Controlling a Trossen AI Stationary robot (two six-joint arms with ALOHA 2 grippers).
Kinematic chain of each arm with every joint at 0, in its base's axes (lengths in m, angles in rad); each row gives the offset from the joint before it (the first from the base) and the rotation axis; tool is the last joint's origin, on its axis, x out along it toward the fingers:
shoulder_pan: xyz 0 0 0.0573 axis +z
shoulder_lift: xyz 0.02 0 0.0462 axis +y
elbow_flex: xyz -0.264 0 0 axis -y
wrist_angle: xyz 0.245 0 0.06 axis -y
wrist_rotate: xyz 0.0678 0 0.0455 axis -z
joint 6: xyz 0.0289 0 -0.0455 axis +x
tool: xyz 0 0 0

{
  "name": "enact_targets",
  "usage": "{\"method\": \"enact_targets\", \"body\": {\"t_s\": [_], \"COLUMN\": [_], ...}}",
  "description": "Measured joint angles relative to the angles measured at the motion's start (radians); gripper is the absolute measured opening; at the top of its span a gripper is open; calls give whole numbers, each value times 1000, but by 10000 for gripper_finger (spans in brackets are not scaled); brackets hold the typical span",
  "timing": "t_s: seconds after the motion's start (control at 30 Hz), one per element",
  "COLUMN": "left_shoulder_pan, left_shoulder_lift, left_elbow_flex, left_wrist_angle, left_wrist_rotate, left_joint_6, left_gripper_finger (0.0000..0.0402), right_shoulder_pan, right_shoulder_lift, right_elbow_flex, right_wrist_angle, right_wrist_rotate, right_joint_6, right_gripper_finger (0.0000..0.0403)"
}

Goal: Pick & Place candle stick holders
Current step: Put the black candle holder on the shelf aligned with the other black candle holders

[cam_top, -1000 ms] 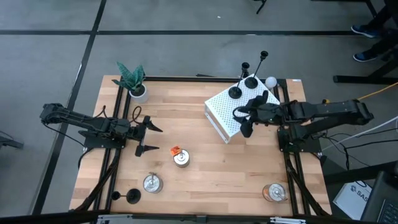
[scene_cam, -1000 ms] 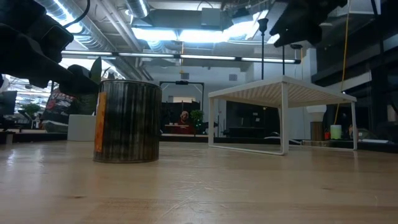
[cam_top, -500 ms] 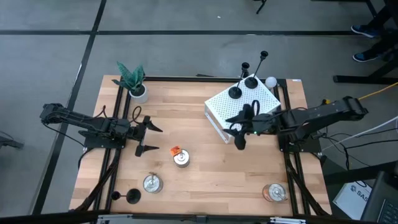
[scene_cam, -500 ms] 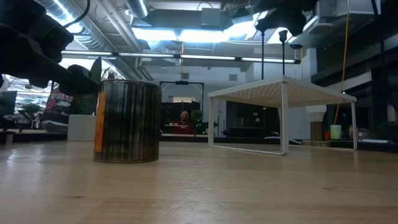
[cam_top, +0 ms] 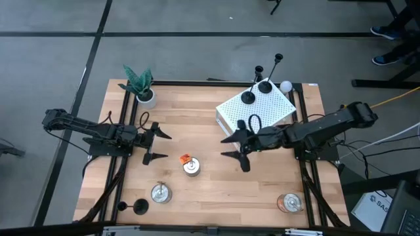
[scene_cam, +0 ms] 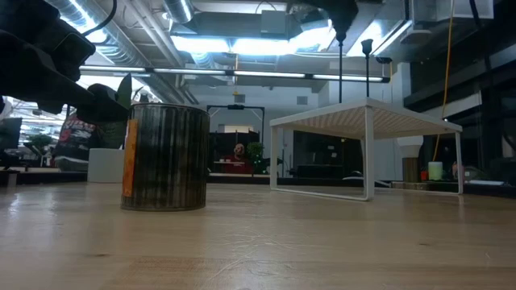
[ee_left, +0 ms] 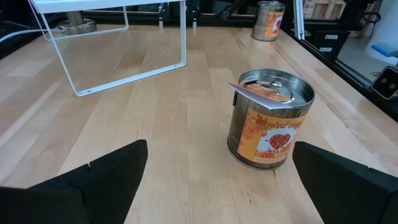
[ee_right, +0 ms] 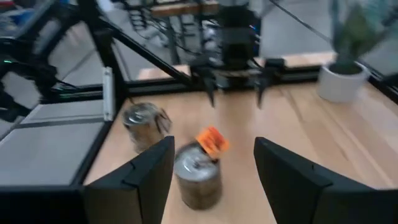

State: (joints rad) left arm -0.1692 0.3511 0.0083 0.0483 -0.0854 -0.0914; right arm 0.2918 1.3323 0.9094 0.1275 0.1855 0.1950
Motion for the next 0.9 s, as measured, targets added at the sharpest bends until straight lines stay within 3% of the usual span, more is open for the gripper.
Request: {"method": "enact_targets", "body": {"t_s": [0.43, 0.9], "left_shoulder_pan": [0, 0], "left_shoulder_lift": [0, 0], "left_elbow_flex": [0, 0], "left_wrist_angle": [0, 0], "left_wrist_rotate": [0, 0], "left_joint_6": [0, 0], "left_gripper_finger": [400, 400], "right_shoulder_pan": [1, 3], "right_shoulder_lift": [228, 433], "right_elbow_flex": [8, 189], "right_wrist_angle": [377, 349], "right_wrist_rotate": [-212, -268], "right_joint_6": [-137, -226], "right_gripper_finger": [224, 224]}}
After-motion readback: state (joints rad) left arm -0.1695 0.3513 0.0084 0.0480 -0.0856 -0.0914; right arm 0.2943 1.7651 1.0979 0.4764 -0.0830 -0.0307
